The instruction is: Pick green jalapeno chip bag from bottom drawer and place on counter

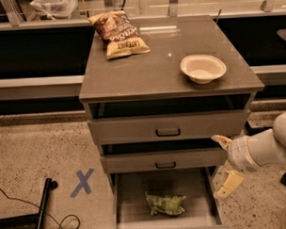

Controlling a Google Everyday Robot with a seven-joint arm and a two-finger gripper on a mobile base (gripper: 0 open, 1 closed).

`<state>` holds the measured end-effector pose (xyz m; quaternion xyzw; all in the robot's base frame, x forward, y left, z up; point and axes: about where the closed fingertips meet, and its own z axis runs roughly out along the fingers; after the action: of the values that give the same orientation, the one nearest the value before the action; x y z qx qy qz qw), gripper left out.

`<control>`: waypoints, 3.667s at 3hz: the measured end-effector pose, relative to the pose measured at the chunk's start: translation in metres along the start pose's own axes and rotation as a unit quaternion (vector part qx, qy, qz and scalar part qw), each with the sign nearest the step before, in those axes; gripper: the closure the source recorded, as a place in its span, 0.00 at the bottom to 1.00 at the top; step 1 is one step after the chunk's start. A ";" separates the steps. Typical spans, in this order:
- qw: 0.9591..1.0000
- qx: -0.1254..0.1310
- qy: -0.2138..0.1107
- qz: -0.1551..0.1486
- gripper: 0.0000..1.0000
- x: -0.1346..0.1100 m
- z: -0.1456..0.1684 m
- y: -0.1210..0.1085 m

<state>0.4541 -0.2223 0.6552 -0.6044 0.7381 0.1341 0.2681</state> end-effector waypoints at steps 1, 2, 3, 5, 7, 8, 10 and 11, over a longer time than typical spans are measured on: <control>0.999 0.001 -0.007 -0.040 0.00 0.008 0.006 0.002; 0.999 0.001 -0.007 -0.041 0.00 0.008 0.006 0.002; 0.999 -0.001 -0.026 -0.033 0.00 0.036 0.043 0.010; 0.999 -0.021 -0.044 -0.017 0.00 0.056 0.081 0.022; 0.998 -0.047 -0.035 0.010 0.00 0.118 0.217 0.009; 0.996 -0.073 -0.047 0.031 0.00 0.130 0.252 0.034; 0.993 -0.088 -0.064 0.041 0.00 0.137 0.279 0.025; 0.988 -0.110 -0.095 0.052 0.00 0.147 0.325 0.016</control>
Offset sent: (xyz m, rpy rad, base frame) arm -0.0019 -0.0041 -0.0103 -0.0022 -0.0437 0.0588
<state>0.4962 -0.1694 0.3047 -0.5758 0.7202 0.2854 0.2616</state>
